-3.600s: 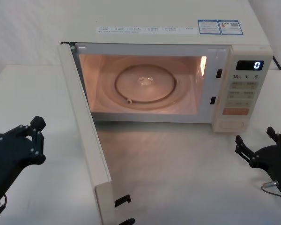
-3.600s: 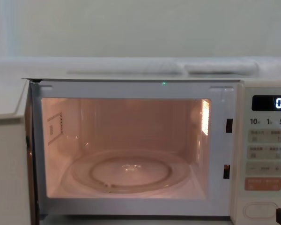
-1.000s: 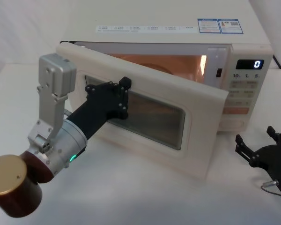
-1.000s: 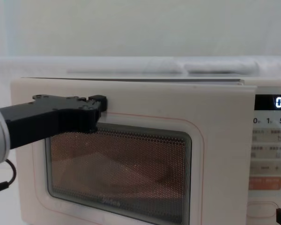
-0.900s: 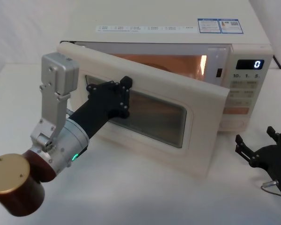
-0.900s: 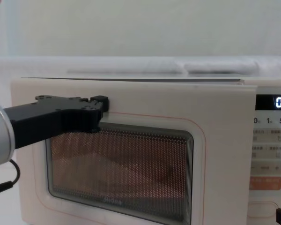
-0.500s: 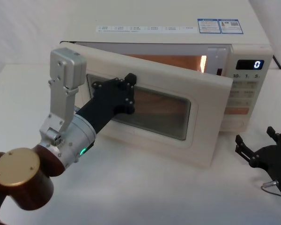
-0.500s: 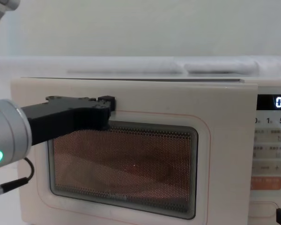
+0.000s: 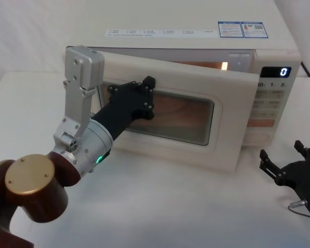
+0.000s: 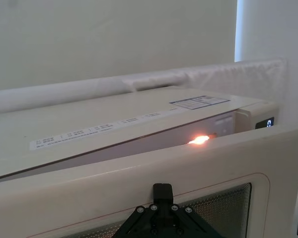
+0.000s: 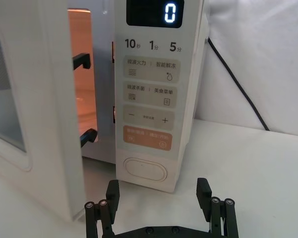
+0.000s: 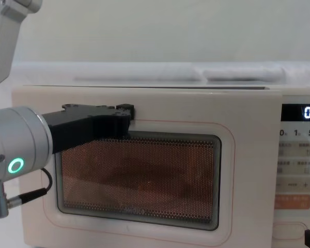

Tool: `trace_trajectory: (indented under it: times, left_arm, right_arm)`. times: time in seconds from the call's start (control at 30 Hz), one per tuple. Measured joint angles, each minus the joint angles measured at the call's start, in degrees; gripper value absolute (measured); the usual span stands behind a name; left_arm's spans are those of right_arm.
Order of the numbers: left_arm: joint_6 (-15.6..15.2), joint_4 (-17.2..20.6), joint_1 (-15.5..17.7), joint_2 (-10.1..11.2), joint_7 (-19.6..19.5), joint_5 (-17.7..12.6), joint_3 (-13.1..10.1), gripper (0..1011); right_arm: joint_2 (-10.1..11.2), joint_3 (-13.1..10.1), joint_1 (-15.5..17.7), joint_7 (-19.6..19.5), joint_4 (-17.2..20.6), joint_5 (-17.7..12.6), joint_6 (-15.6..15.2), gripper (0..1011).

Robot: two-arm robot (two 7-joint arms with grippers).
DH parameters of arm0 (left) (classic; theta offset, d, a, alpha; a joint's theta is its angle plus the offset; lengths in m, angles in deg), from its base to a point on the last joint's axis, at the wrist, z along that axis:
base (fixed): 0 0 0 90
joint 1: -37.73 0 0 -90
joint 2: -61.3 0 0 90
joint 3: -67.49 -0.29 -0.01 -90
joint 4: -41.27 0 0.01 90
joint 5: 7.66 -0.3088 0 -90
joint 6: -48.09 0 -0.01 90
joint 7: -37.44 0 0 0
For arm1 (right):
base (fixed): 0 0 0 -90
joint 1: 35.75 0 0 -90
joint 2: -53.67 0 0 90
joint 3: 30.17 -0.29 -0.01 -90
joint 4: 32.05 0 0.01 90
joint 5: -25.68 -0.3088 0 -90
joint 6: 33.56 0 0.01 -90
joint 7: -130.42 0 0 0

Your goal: Press the button to open the microwave door with one hand; close the microwave door with the other hand.

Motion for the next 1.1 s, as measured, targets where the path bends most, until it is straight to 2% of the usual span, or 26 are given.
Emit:
trace_trajectory:
  times: [0.6,1.1]
  left_arm:
    - [-0.6,-3.5,2.9,-2.5,0.8,-1.4,-0.2,0]
    - [-0.8,-4.2,3.5,-3.4,0.5,-1.9,-0.5,0]
  right_arm:
    - [0.0,0.0,0.0,0.0,0.0,0.0,0.0,1002]
    - [0.0,0.0,0.0,0.0,0.0,0.0,0.0,1002]
